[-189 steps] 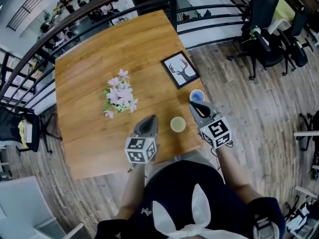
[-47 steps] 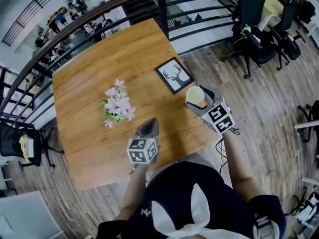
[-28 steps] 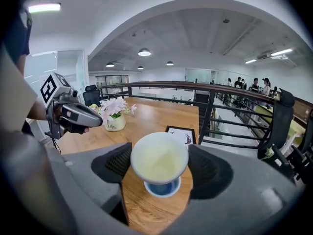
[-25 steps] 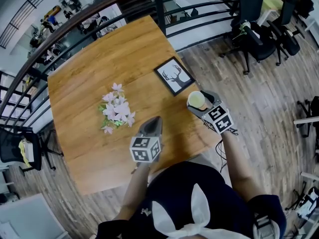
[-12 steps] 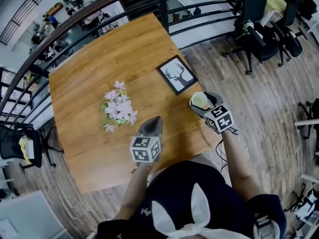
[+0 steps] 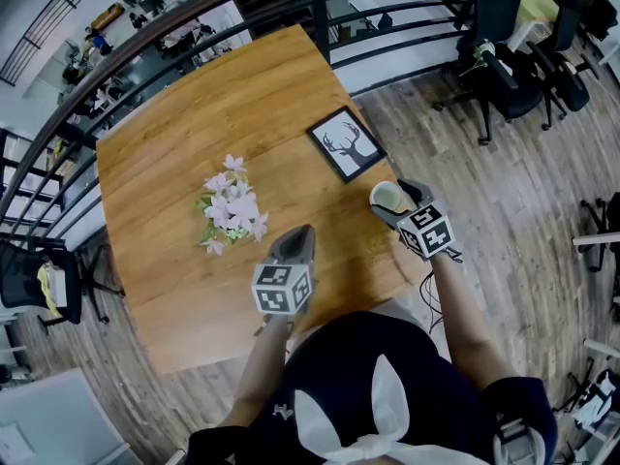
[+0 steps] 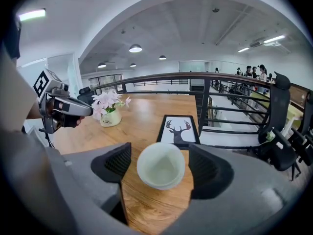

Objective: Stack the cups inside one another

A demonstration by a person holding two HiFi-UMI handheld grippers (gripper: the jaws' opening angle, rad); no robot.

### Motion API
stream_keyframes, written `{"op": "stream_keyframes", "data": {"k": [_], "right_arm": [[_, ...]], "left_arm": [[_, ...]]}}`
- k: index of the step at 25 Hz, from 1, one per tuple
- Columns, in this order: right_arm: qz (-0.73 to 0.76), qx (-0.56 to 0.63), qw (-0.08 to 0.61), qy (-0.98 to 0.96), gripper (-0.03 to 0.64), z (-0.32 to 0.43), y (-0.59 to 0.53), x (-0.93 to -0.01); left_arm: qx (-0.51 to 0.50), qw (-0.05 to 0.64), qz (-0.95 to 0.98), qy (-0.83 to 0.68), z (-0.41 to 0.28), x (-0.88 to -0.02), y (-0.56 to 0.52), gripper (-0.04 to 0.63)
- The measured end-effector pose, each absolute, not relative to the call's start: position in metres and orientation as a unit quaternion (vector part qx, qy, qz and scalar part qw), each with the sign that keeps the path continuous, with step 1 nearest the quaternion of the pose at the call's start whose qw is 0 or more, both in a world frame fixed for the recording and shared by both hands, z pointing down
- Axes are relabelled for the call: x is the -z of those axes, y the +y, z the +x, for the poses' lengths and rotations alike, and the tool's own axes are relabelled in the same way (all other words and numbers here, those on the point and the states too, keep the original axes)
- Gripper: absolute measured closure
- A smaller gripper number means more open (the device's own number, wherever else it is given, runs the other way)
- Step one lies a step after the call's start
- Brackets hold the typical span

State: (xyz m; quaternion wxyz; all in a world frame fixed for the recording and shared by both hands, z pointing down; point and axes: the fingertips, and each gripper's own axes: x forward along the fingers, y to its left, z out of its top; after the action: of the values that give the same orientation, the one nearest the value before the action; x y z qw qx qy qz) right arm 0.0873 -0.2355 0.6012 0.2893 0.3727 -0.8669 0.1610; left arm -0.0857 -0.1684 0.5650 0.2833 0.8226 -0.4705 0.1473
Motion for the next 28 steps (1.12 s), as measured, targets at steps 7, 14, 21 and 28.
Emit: {"op": "stream_keyframes", "data": {"k": [7,14,21,28], "right_arm": [[0.38,-0.151,0.288,-0.866,0.245,0.09,-0.234,-0.596],[0.384,-0.134,0.262,-0.875,0.275,0.087,-0.233,-0.576],[0.414,-0.103,0.219,-0.878,0.565,0.087,-0.224,-0.544],[0.418,-0.087,0.199,-0.882,0.618,0.085,-0.207,-0.524]], "left_arm": [[-0.147,0.281,0.824,-0.469,-0.085,-0.564,-0.167,0.575],[-0.143,0.28,0.825,-0.47,-0.084,-0.56,-0.167,0.575],[-0.139,0.274,0.827,-0.47,-0.082,-0.553,-0.161,0.575],[-0.132,0.266,0.833,-0.466,-0.075,-0.546,-0.153,0.575]]}}
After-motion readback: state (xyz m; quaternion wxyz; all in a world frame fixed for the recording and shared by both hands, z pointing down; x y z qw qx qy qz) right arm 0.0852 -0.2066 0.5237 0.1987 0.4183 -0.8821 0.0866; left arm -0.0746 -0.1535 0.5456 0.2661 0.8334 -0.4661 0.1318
